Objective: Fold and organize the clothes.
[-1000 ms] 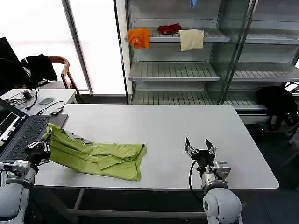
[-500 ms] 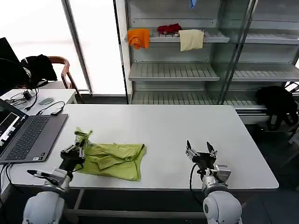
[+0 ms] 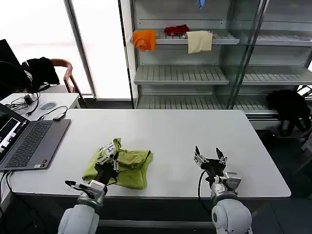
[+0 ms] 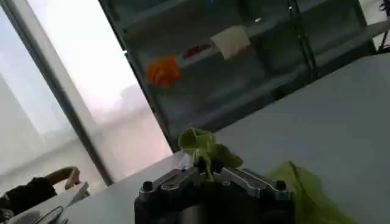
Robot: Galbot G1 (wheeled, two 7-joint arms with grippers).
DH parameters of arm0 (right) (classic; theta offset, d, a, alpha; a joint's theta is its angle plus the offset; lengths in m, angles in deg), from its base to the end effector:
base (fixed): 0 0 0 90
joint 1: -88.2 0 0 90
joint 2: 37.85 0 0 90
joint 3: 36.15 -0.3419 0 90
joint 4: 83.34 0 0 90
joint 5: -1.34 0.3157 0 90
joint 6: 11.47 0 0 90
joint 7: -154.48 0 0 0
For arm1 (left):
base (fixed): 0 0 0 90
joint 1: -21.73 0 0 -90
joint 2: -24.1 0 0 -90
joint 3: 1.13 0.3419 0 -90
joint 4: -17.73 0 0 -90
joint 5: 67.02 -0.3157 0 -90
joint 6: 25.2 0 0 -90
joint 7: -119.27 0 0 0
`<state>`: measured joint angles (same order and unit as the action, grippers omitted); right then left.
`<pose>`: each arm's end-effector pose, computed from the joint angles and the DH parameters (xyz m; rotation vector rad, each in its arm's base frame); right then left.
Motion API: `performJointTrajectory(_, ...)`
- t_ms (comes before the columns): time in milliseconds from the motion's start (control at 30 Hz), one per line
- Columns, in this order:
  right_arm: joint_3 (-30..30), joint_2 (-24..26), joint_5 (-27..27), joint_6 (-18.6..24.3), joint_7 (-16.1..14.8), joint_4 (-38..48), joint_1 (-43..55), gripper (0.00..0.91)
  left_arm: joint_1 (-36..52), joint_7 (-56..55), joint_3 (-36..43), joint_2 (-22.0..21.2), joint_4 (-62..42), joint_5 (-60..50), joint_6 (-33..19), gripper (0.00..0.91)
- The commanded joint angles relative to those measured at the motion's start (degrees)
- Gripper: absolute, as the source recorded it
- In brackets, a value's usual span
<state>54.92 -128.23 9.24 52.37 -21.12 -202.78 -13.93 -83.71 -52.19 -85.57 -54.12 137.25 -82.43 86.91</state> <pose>0.2295 0.0064 -0.2403 -0.0116 -2.9751 -0.1959 0.2135 0.0120 -0.2539 -0.2957 -2.9045 -0.6346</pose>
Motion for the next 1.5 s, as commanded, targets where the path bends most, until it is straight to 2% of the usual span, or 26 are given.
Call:
performJointTrajectory(33, -0.1, 0.0, 0.0, 0.2, -0.2, 0.5, 0.1, 0.907, -0.1, -2.4, 7.0, -2.7, -3.0, -1.9, 1.9, 0.010)
performJointTrajectory(467, 0.2, 0.1, -0.1, 0.7, -0.8, 1.4, 0.4, 0.907, 0.6, -5.1, 10.2, -4.9, -5.7, -2.4, 2.8, 0.030)
performJointTrajectory(500, 0.2, 0.0, -0.1, 0.7, -0.8, 1.4, 0.4, 0.907, 0.5, -5.8, 10.6, -5.0, -5.9, -2.5, 2.8, 0.252)
performJointTrajectory(533, 0.2, 0.0, -0.2, 0.7, -0.8, 1.4, 0.3, 0.907, 0.4, -6.1, 11.0, -5.2, -6.0, -2.5, 2.8, 0.725)
performJointTrajectory(567, 0.3, 0.0, -0.3, 0.7, -0.9, 1.4, 0.2, 0.907, 0.4, -6.3, 11.1, -5.4, -6.1, -2.7, 2.8, 0.907)
performJointTrajectory(1100, 0.7, -0.2, -0.8, 1.4, -0.7, 1.3, -0.4, 0.907, -0.6, -7.5, 15.7, -9.2, -8.1, -2.5, 1.3, 0.907)
performJointTrajectory(1233, 0.7, -0.2, -0.8, 1.4, -0.6, 1.3, -0.4, 0.907, 0.2, -7.7, 14.9, -8.1, -4.8, 8.6, 0.2, 0.907)
performJointTrajectory(1367, 0.7, -0.2, -0.7, 1.3, -0.6, 1.2, -0.4, 0.907, 1.1, -6.5, 7.7, -5.2, 2.4, 26.1, 0.2, 0.907)
performJointTrajectory(1400, 0.6, -0.1, -0.7, 1.3, -0.7, 1.2, -0.4, 0.907, 1.4, -6.3, 3.5, -3.6, 3.9, 31.7, 0.4, 0.907)
performJointTrajectory(1433, 0.5, -0.1, -0.7, 1.3, -0.7, 1.3, -0.4, 0.907, 1.5, -6.3, 1.4, -2.8, 4.6, 33.1, 0.6, 0.907)
performJointTrajectory(1500, 0.4, 0.0, -0.7, 1.2, -0.7, 1.3, -0.3, 0.907, 2.1, -4.0, -7.9, -1.6, 4.0, 38.2, 0.8, 0.907)
